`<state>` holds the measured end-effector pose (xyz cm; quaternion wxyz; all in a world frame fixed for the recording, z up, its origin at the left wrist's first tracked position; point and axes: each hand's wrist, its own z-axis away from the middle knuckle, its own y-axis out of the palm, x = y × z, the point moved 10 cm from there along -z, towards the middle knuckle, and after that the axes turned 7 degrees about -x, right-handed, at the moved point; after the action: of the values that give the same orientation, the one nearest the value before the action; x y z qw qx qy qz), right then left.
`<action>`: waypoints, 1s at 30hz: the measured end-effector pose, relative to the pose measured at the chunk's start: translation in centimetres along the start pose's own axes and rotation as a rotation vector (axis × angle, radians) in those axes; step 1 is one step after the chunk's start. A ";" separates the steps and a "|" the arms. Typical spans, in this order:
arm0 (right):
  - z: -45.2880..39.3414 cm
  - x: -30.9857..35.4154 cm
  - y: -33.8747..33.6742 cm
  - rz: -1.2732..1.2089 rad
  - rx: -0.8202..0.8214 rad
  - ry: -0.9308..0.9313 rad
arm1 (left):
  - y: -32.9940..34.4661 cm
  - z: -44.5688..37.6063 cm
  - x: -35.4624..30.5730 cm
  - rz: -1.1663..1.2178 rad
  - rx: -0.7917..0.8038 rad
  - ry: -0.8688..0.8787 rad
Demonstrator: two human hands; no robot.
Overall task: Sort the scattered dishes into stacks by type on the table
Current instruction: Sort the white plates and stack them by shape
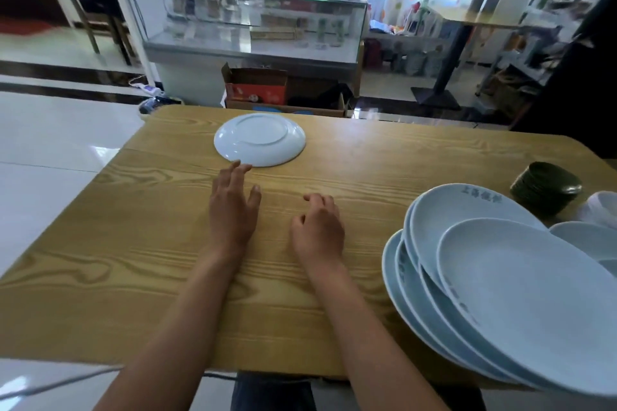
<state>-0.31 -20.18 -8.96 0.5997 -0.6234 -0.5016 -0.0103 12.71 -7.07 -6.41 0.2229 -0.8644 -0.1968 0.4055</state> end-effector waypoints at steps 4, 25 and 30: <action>-3.2 0.7 2.1 0.032 0.001 0.033 | 2.4 -2.6 1.3 -0.048 0.036 0.027; -16.5 1.0 8.0 -0.247 -0.057 0.314 | 8.8 -11.0 9.9 -0.183 0.193 -0.275; -17.0 0.0 8.6 -0.503 -0.046 0.425 | 8.5 -10.8 10.4 -0.203 0.140 -0.309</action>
<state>15.21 -31.18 -10.57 0.6552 -0.4776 -0.5032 -0.2992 28.72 -11.06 -11.24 0.2891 -0.7501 -0.2862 0.5214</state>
